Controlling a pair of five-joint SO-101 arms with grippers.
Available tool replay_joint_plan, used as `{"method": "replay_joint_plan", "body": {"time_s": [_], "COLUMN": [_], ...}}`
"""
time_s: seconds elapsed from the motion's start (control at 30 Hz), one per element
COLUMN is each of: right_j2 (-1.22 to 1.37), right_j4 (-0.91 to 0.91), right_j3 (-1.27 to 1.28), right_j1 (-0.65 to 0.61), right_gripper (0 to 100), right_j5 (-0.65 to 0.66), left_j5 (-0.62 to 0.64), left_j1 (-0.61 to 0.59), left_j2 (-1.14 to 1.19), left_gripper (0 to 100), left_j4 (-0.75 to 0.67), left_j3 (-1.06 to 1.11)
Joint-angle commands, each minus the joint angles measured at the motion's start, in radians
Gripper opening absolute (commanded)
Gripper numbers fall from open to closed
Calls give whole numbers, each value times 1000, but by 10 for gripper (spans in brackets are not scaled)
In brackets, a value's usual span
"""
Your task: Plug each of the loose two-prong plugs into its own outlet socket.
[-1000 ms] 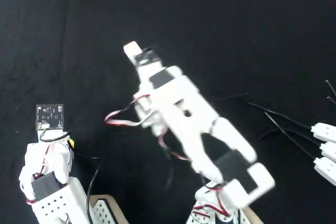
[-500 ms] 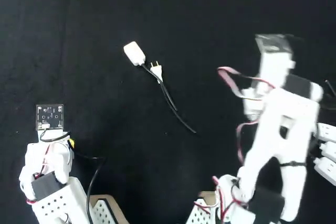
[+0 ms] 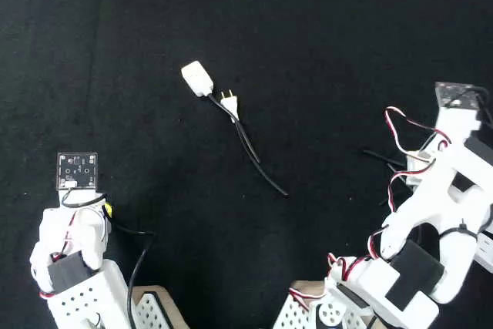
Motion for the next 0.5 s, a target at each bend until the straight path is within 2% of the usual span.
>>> {"method": "replay_joint_plan", "body": {"time_s": [0.0, 0.13, 0.23, 0.37, 0.47], "right_j2": [-58, -209, -377, -627, -811], "right_j4": [130, 482, 672, 747, 744], "right_j3": [-79, -176, -225, -202, -120], "right_j1": [17, 17, 17, 11, 11], "right_gripper": [392, 401, 401, 378, 292], "right_j5": [-46, -51, -46, -43, -46], "left_j5": [11, 14, 40, 48, 54], "left_j1": [10, 12, 31, 39, 41], "left_j2": [-3, -3, -3, -3, -3], "left_gripper": [188, 188, 188, 190, 190], "left_j4": [-54, -64, -75, -98, -109], "left_j3": [-4, -1, 5, 12, 22]}}
